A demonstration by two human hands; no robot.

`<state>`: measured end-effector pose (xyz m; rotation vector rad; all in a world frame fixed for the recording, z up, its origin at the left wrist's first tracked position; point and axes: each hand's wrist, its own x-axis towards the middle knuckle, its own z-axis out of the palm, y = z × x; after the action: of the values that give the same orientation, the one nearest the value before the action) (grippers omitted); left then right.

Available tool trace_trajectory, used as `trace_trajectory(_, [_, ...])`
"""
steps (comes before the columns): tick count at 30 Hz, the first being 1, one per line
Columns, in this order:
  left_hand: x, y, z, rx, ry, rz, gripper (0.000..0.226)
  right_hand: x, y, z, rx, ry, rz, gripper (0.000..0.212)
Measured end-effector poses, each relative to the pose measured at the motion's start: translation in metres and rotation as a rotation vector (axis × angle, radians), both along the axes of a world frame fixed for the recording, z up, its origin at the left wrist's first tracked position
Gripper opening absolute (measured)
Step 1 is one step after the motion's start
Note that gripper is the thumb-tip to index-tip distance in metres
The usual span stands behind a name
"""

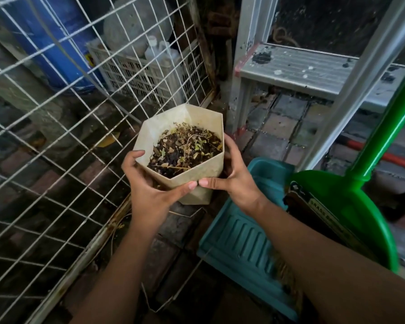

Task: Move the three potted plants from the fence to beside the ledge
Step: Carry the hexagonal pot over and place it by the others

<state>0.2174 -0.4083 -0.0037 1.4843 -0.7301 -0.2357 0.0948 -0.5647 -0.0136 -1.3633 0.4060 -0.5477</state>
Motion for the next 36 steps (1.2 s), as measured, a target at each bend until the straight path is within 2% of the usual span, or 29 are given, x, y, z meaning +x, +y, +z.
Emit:
trace_trajectory(5, [-0.005, 0.004, 0.005, 0.027, -0.003, 0.009, 0.110, 0.000, -0.002, -0.002, -0.003, 0.020, 0.012, 0.123])
trace_trajectory(8, [-0.007, 0.013, 0.015, 0.013, 0.013, 0.034, 0.106, 0.002, 0.002, 0.008, -0.027, 0.014, 0.051, 0.115])
trace_trajectory(13, [-0.031, 0.057, 0.089, -0.038, 0.043, 0.115, 0.103, 0.002, 0.032, 0.086, -0.071, 0.007, 0.102, 0.114])
trace_trajectory(16, [-0.053, 0.097, 0.174, -0.048, 0.139, 0.146, 0.102, -0.003, 0.066, 0.172, -0.067, 0.001, 0.149, 0.116])
trace_trajectory(19, [-0.075, 0.131, 0.257, -0.035, 0.132, 0.199, 0.100, -0.013, 0.102, 0.251, 0.003, -0.008, 0.147, 0.114])
trace_trajectory(25, [-0.105, 0.180, 0.502, -0.060, 0.142, 0.269, 0.116, -0.032, 0.154, 0.487, 0.094, 0.011, 0.255, 0.099])
trace_trajectory(29, [-0.127, 0.210, 0.675, -0.121, 0.133, 0.262, 0.123, -0.057, 0.185, 0.662, 0.148, -0.046, 0.301, 0.106])
trace_trajectory(31, [-0.142, 0.228, 0.754, -0.169, 0.156, 0.261, 0.124, -0.067, 0.200, 0.744, 0.110, -0.060, 0.326, 0.105])
trace_trajectory(36, [-0.185, 0.258, 0.896, -0.248, 0.008, 0.359, 0.124, -0.093, 0.237, 0.897, 0.040, -0.142, 0.360, 0.103])
